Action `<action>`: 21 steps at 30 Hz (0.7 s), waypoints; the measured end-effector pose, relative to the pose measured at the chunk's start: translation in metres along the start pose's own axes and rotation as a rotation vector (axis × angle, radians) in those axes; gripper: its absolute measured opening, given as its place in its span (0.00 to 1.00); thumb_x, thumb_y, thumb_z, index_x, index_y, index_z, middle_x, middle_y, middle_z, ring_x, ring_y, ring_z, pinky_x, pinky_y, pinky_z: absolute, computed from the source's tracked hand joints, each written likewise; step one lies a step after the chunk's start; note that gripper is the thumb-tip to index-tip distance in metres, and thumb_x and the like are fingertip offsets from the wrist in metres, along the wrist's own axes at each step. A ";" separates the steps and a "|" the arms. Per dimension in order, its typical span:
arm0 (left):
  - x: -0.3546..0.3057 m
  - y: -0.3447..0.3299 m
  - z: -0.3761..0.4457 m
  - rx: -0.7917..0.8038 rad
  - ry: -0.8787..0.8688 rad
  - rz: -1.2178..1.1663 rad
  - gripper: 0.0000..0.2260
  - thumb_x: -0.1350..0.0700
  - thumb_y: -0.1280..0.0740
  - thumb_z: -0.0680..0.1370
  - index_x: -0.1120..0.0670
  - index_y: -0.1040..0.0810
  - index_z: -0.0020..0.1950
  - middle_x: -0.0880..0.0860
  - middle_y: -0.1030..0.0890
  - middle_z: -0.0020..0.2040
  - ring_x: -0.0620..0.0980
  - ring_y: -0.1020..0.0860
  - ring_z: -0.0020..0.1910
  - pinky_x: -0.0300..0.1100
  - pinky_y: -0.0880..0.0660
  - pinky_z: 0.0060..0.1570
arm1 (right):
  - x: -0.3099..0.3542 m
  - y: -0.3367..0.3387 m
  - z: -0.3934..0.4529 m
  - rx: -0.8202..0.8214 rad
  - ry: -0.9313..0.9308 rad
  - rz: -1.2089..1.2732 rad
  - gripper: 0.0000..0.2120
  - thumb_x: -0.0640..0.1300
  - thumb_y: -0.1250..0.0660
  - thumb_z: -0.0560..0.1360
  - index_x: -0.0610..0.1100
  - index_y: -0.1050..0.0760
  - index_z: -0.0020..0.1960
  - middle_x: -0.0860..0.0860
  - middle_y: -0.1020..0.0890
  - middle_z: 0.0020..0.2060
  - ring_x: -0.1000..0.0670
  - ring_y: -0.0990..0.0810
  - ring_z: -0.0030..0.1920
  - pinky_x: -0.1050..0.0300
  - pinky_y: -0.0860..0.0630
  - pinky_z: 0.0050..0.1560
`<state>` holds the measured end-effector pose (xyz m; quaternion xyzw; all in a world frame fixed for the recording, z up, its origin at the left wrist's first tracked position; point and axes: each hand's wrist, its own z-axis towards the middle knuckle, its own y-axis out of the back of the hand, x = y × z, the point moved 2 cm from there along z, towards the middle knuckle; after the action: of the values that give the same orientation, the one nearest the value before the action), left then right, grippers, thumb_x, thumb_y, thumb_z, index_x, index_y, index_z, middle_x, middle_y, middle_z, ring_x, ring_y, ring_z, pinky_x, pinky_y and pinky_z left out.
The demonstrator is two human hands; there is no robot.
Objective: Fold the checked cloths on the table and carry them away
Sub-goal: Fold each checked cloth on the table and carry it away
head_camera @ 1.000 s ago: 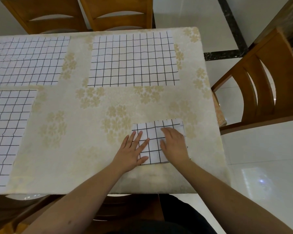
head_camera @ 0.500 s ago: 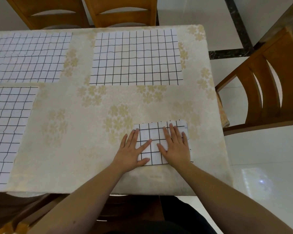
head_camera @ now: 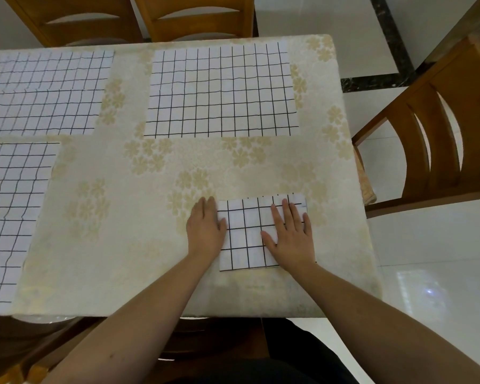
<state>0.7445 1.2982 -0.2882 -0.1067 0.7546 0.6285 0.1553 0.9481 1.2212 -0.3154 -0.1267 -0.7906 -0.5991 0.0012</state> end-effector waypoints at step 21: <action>-0.004 0.023 -0.013 0.331 0.466 -0.743 0.09 0.53 0.30 0.77 0.55 0.22 0.54 0.55 0.17 0.51 0.53 0.18 0.48 0.51 0.20 0.52 | 0.010 0.006 -0.035 -0.280 0.212 0.154 0.21 0.48 0.45 0.79 0.41 0.27 0.68 0.45 0.24 0.65 0.44 0.28 0.67 0.47 0.34 0.68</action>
<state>0.7385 1.2900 -0.2632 -0.4818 0.7700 0.3609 0.2114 0.9345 1.1917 -0.2983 -0.1218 -0.6831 -0.7112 0.1129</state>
